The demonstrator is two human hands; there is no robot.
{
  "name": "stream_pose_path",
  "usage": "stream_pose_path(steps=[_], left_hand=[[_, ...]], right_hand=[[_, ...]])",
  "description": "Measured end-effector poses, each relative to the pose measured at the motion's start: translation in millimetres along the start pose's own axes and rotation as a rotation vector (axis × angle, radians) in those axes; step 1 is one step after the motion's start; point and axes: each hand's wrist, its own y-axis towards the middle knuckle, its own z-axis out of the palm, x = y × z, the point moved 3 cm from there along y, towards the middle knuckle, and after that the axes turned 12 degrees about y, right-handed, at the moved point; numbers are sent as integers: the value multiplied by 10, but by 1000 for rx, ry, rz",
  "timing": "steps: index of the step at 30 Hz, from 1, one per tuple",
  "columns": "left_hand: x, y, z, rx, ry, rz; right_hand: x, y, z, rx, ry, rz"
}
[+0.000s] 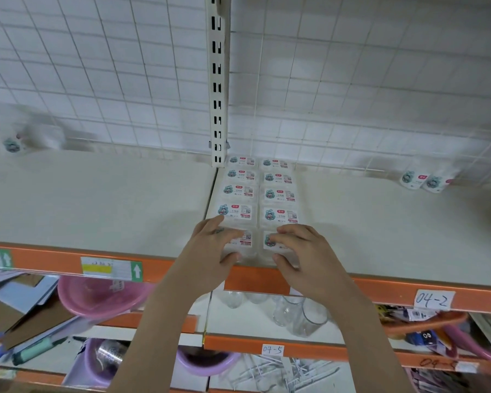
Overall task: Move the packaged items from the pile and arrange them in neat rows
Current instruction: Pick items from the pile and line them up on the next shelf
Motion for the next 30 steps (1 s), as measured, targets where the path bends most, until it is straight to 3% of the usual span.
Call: stream_pose_path(steps=[7,22,30], left_hand=[[465,-75,-275,-8,22,-51],[3897,-1062,-1732,-114,195,-432],[4739,-1085,-2088,-164,180,-500]], right_hand=[[467,361,255,-26,12,-3],[2747,1847,2596,45,117,-53],[3263,2714,3013,106,-11,-91]])
